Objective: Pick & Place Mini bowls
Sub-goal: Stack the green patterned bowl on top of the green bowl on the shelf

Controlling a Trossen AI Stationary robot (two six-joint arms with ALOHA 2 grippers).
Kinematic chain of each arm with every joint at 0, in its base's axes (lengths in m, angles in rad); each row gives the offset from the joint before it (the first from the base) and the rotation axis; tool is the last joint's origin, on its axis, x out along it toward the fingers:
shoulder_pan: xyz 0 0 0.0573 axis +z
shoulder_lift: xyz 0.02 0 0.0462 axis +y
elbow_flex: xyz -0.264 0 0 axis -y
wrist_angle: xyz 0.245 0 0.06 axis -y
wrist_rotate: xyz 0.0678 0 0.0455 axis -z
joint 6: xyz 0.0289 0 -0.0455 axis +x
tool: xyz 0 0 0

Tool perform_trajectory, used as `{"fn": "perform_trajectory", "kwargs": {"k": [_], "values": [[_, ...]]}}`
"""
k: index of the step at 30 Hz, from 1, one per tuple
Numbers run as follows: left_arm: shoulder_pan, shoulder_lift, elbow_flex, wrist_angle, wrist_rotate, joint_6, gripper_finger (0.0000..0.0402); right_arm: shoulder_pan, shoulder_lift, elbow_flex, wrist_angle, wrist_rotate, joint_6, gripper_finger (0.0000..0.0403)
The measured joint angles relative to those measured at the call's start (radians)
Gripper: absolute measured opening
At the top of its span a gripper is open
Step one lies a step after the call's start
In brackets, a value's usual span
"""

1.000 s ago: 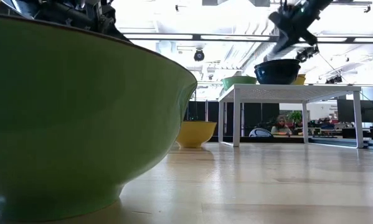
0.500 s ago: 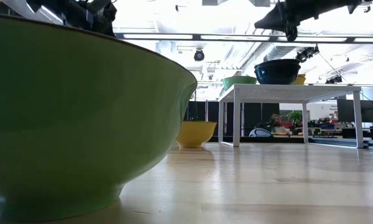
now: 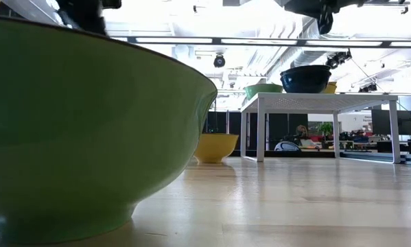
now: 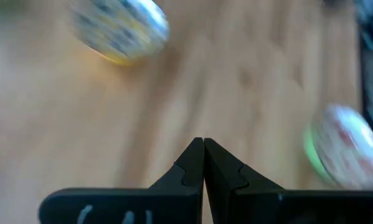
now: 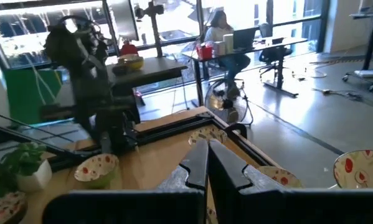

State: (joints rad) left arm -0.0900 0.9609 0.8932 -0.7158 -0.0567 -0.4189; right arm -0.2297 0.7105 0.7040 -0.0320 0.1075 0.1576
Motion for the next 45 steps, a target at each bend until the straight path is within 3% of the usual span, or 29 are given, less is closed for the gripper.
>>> {"fn": "perform_trajectory", "kwargs": {"k": [6, 11, 15, 22, 30, 37, 45], "values": [[-0.147, 0.087, 0.0, -0.102, 0.119, -0.062, 0.0001, 0.1, 0.03, 0.0, 0.008, 0.152, -0.043, 0.0], [-0.242, 0.172, 0.0, -0.116, 0.157, -0.138, 0.0008, 0.109, 0.029, 0.0, 0.008, 0.151, -0.03, 0.0], [-0.301, 0.224, 0.0, -0.119, 0.16, -0.185, 0.0042, 0.109, 0.027, 0.001, 0.007, 0.148, -0.029, 0.0], [-0.31, 0.265, 0.0, -0.069, 0.159, -0.274, 0.0112, 0.109, 0.028, 0.001, 0.007, 0.12, -0.026, 0.0], [-0.31, 0.279, 0.002, 0.203, 0.124, -0.332, 0.0127, 0.109, 0.028, 0.002, 0.007, 0.065, 0.021, 0.0], [-0.31, 0.394, 0.079, 0.176, -0.011, -0.427, 0.0127, 0.108, 0.028, 0.002, 0.003, 0.032, 0.019, 0.0], [-0.31, 0.613, 0.324, 0.038, 0.008, -0.485, 0.0134, 0.108, 0.028, 0.002, -0.031, -0.068, 0.022, 0.0]]}}
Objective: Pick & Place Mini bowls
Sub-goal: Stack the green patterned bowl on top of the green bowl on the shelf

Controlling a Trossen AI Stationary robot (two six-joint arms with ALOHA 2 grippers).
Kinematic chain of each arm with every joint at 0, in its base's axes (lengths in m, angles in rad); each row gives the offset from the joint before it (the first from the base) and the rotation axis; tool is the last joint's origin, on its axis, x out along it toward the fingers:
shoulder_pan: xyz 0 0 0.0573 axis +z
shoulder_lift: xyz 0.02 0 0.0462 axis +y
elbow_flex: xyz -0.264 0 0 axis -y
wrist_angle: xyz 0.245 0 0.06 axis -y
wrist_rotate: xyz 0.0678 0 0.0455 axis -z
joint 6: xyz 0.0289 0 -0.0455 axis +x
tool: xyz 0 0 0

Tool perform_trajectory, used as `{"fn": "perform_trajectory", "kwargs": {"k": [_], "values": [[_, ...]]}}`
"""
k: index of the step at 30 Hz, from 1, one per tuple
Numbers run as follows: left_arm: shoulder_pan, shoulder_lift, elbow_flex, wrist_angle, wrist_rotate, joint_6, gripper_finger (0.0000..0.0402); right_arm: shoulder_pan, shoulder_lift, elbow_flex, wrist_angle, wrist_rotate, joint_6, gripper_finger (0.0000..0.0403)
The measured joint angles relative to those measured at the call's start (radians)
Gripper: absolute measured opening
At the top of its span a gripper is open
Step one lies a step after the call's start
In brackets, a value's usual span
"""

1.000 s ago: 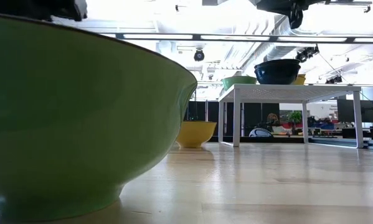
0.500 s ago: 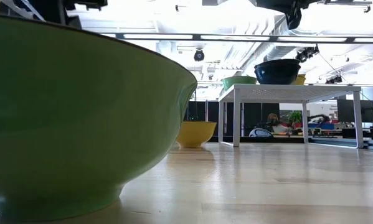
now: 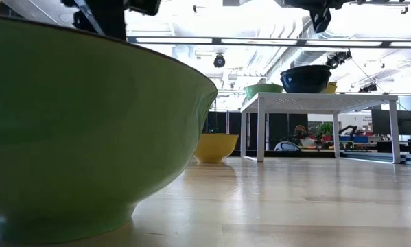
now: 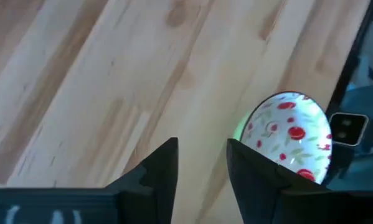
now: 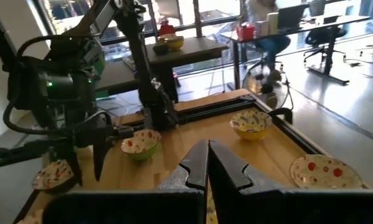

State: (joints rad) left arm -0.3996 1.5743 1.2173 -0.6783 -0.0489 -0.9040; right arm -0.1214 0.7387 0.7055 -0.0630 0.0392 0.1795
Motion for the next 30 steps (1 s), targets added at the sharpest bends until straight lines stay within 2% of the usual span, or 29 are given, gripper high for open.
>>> {"fn": "perform_trajectory", "kwargs": {"k": [6, 9, 12, 20, 24, 27, 30], "values": [[0.0, 0.154, 0.165, -0.042, 0.046, -0.036, 0.0195, 0.0, 0.0, 0.0, -0.006, -0.061, 0.004, 0.0], [0.0, 0.213, 0.206, -0.051, 0.093, -0.035, 0.0226, 0.0, 0.0, 0.0, -0.006, -0.082, 0.004, 0.0], [-0.01, 0.255, 0.212, -0.048, 0.11, -0.038, 0.024, 0.0, 0.0, 0.0, -0.006, -0.1, 0.004, 0.0], [-0.034, 0.307, 0.213, -0.047, 0.075, -0.011, 0.0237, 0.0, 0.0, 0.0, -0.007, -0.127, 0.006, 0.0], [-0.048, 0.334, 0.207, -0.051, 0.12, 0.039, 0.022, 0.0, 0.0, 0.0, -0.007, -0.138, 0.003, 0.0], [-0.052, 0.35, 0.219, 0.019, 0.143, 0.07, 0.0203, 0.0, 0.0, 0.0, -0.007, -0.14, -0.001, 0.0], [-0.055, 0.366, 0.207, -0.022, 0.149, 0.093, 0.0186, 0.0, -0.001, 0.0, -0.008, -0.14, -0.004, 0.0]]}}
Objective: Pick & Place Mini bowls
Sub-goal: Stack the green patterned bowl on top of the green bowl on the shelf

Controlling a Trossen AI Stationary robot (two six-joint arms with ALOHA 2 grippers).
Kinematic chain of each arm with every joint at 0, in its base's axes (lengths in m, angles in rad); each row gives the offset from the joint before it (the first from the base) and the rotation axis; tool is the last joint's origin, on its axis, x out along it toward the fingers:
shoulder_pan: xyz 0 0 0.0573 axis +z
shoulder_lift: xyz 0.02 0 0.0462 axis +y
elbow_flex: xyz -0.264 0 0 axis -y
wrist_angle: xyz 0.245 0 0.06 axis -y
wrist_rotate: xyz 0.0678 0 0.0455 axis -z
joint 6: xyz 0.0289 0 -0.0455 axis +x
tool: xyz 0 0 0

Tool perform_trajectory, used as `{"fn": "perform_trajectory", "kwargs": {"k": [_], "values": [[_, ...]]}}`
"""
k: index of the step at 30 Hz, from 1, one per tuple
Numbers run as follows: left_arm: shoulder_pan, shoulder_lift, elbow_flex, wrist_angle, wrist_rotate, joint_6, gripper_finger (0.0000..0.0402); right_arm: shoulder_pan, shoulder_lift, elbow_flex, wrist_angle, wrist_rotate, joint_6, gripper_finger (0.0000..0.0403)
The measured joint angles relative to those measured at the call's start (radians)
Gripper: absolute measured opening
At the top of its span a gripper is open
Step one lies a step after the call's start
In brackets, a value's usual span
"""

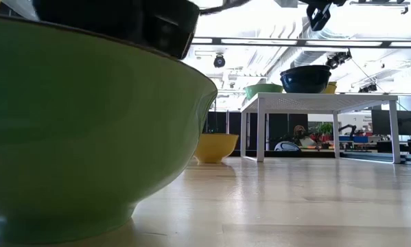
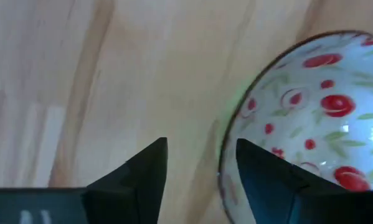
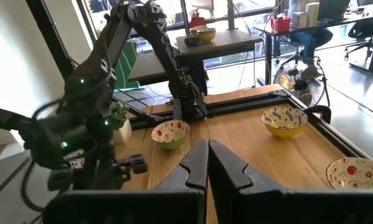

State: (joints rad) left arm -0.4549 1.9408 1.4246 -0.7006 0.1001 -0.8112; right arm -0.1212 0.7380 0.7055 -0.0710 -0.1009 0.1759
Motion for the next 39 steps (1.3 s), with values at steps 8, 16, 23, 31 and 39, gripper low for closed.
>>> {"fn": "perform_trajectory", "kwargs": {"k": [8, 16, 23, 31, 39], "values": [[-0.018, 0.039, 0.006, 0.064, 0.043, 0.039, 0.014, 0.0, 0.0, 0.0, 0.0, 0.0, -0.027, 0.0], [0.011, 0.048, 0.008, 0.038, 0.121, 0.114, 0.0018, 0.0, 0.0, 0.0, -0.003, -0.007, -0.027, 0.0], [0.098, -0.03, 0.004, -0.051, 0.075, 0.156, 0.0011, 0.0, 0.0, 0.0, -0.003, -0.01, -0.024, 0.0], [0.236, -0.118, 0.005, -0.119, 0.063, 0.206, 0.0008, 0.0, -0.021, 0.0, -0.01, -0.014, -0.011, 0.0], [0.358, -0.124, 0.004, -0.031, 0.068, 0.121, 0.0006, 0.0, -0.066, 0.0, -0.068, 0.005, 0.007, 0.0]]}}
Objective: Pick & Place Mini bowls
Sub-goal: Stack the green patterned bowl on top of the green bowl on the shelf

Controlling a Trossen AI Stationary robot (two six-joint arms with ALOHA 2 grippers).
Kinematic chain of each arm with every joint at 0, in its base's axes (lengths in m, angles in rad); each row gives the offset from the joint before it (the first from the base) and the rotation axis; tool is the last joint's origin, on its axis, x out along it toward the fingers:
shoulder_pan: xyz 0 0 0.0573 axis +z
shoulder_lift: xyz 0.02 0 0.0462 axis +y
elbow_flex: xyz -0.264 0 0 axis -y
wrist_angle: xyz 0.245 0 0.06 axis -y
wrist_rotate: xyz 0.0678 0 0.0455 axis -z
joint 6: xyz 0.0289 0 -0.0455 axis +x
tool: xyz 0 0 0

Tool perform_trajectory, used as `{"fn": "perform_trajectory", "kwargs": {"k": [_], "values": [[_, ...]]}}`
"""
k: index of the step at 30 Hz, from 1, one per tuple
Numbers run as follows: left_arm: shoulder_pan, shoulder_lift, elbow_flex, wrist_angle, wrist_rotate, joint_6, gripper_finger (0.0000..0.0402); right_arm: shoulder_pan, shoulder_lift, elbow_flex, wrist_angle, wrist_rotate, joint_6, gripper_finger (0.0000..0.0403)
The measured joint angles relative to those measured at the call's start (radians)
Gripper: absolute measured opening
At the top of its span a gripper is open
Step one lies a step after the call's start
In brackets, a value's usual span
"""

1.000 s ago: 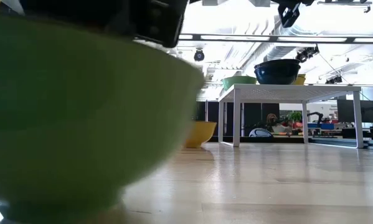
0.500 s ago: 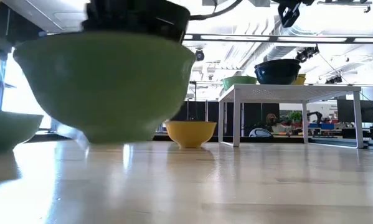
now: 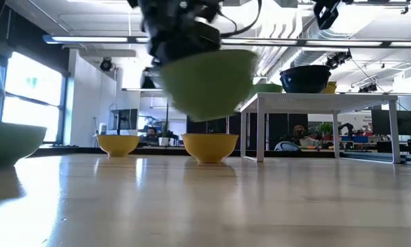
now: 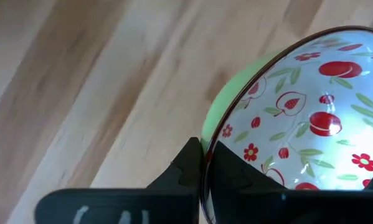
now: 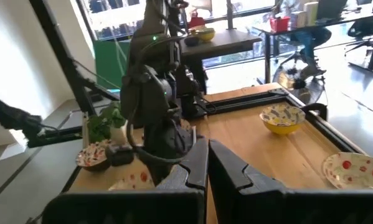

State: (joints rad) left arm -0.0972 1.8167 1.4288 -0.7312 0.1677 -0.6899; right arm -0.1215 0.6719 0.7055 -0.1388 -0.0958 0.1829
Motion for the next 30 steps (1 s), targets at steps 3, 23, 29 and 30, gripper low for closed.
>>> {"fn": "perform_trajectory", "kwargs": {"k": [3, 23, 29, 30], "values": [[0.042, 0.034, 0.001, 0.095, -0.002, -0.105, 0.0006, 0.0, -0.005, 0.0, -0.001, 0.02, 0.0, 0.0], [0.132, 0.192, 0.0, 0.265, -0.027, -0.439, 0.0006, 0.0, -0.005, 0.0, 0.001, 0.137, 0.003, 0.0], [0.158, 0.196, 0.0, 0.264, 0.006, -0.42, 0.002, 0.0, -0.005, 0.0, 0.001, 0.171, 0.004, 0.0], [0.158, 0.196, 0.0, 0.264, 0.006, -0.417, 0.0027, 0.0, -0.005, 0.0, 0.001, 0.175, 0.004, 0.0]]}}
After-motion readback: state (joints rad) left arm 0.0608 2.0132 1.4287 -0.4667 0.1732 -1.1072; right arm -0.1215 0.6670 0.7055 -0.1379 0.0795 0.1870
